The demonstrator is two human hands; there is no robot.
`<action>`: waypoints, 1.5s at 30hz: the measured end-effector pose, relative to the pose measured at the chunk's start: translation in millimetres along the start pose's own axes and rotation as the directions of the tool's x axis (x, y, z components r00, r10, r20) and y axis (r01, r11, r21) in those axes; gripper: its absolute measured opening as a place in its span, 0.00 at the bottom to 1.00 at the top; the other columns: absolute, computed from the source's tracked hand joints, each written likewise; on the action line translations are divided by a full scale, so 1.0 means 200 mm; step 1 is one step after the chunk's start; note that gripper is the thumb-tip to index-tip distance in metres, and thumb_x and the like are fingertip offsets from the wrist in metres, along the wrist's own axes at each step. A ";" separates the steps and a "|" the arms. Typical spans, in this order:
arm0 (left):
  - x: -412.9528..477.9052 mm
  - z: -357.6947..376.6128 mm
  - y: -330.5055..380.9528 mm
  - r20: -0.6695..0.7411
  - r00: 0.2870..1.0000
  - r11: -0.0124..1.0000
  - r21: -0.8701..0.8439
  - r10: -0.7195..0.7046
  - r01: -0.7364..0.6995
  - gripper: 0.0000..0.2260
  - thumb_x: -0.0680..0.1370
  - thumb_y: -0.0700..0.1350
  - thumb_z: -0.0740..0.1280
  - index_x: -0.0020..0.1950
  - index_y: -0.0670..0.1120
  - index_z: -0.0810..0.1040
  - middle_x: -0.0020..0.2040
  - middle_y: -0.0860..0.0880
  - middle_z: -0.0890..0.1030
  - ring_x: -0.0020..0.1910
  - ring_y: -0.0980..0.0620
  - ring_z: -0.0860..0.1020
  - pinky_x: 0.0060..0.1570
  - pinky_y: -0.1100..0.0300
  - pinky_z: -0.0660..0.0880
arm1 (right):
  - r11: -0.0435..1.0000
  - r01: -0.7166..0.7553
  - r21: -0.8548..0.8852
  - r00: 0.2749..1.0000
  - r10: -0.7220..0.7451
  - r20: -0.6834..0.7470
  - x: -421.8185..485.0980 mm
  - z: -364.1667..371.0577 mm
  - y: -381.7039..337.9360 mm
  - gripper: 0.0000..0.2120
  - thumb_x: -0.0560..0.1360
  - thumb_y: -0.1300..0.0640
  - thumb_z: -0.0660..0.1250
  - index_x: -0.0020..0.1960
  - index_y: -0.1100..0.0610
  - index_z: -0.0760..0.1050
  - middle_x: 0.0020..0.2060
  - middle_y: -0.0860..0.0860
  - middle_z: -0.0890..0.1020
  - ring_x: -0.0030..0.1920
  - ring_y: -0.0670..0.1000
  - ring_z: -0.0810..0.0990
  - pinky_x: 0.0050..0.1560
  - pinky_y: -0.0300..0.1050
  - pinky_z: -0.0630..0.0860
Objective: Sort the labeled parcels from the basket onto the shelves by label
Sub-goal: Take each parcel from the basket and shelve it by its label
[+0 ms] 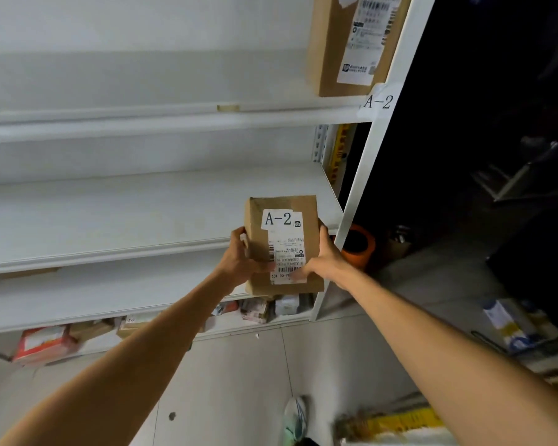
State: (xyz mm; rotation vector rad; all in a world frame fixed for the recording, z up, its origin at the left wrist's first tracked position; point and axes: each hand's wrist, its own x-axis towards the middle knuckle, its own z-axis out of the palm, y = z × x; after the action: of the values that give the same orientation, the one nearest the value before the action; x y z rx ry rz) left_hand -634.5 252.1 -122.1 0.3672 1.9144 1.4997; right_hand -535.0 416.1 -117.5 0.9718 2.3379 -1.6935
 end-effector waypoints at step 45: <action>0.89 0.19 0.17 -0.026 0.999 0.990 -0.136 0.040 -0.043 0.36 0.69 0.26 0.69 0.72 0.44 0.59 0.72 0.45 0.67 0.63 0.50 0.69 0.49 0.58 0.76 | 0.998 -0.013 -0.069 0.995 0.005 -0.103 0.76 -0.39 -0.14 0.53 0.71 0.65 0.69 0.77 0.56 0.30 0.77 0.55 0.55 0.76 0.57 0.55 0.72 0.48 0.58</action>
State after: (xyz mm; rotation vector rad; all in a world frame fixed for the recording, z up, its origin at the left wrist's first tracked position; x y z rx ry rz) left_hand -746.6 396.2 -152.9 0.3307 1.8197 1.6592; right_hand -648.3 546.0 -128.8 1.0800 2.4344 -1.5830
